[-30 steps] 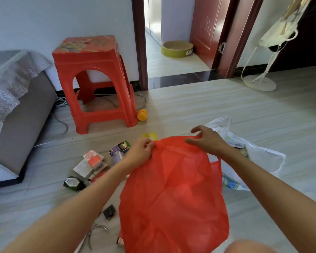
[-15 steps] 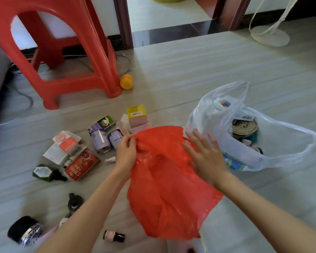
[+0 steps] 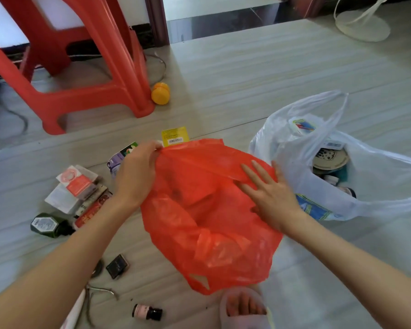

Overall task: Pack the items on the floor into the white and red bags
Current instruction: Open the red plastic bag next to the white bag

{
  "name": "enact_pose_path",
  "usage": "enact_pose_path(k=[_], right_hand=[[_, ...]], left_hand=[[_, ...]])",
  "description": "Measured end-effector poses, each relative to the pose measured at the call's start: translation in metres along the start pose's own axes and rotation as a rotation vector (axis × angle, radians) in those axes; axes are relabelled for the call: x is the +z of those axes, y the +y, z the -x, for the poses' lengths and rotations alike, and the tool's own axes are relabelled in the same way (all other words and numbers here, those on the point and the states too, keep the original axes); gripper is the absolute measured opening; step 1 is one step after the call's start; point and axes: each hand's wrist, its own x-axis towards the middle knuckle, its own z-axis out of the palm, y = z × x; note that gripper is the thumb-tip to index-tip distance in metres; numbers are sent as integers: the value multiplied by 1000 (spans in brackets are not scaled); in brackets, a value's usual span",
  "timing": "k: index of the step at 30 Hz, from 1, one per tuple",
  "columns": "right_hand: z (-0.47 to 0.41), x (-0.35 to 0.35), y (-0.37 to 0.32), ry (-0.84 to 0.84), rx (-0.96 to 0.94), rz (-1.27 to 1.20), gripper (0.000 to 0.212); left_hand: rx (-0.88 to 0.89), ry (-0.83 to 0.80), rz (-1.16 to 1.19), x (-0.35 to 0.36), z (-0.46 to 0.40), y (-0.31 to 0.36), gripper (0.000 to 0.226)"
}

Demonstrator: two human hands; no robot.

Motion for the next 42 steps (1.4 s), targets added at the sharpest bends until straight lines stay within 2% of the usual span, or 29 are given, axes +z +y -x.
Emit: enact_pose_path(k=[1, 2, 5, 8, 11, 14, 16, 18, 20, 21, 23, 24, 26, 29, 31, 33, 35, 37, 38, 40, 42], right_hand=[[3, 4, 13, -66, 17, 30, 88], [4, 5, 26, -107, 30, 73, 89], [3, -11, 52, -93, 24, 150, 69], [4, -30, 73, -183, 73, 164, 60], [13, -36, 83, -119, 43, 168, 61], [22, -32, 66, -26, -17, 103, 59], [25, -28, 51, -21, -89, 58, 65], [20, -25, 46, -107, -93, 110, 67], [12, -26, 51, -91, -4, 204, 40], [8, -26, 58, -119, 69, 257, 38], [-1, -25, 73, -238, 206, 302, 53], [-4, -28, 78, -267, 243, 310, 58], [-7, -35, 75, -261, 284, 250, 67], [-2, -45, 53, -3, 243, 102, 59], [6, -43, 32, 158, 168, 23, 49], [19, -34, 7, 193, -9, -49, 36], [30, -22, -13, 92, -187, -77, 34], [36, -10, -17, -68, -276, -59, 43], [38, -6, -13, -126, -285, -44, 49], [40, -1, 5, -178, -253, -2, 58], [44, 2, 28, -171, -210, 33, 64]], left_hand=[[37, -30, -52, -1, 2, -5, 20], [61, -59, -91, -2, 3, -8, 21], [79, -85, -126, -4, 11, 2, 24], [85, -66, -207, 1, 20, 22, 23], [296, -92, -218, 6, 30, 42, 38], [619, -336, -315, 20, 50, 65, 46], [705, -541, -395, 30, 71, 76, 50], [747, -711, -481, 35, 85, 81, 51], [731, -930, -413, 37, 95, 85, 52], [668, -1085, -343, 37, 99, 89, 52], [522, -1321, -264, 32, 102, 101, 49], [485, -1348, -257, 32, 103, 103, 48], [584, -1221, -304, 30, 103, 102, 46], [882, -765, -407, 33, 93, 89, 39], [881, -570, -428, 38, 84, 84, 37], [834, -490, -474, 42, 75, 79, 42], [794, -462, -539, 48, 69, 67, 41], [731, -482, -639, 54, 63, 49, 42], [706, -476, -670, 56, 60, 40, 45], [660, -356, -716, 55, 52, 22, 35], [601, -251, -760, 49, 38, 7, 29]])
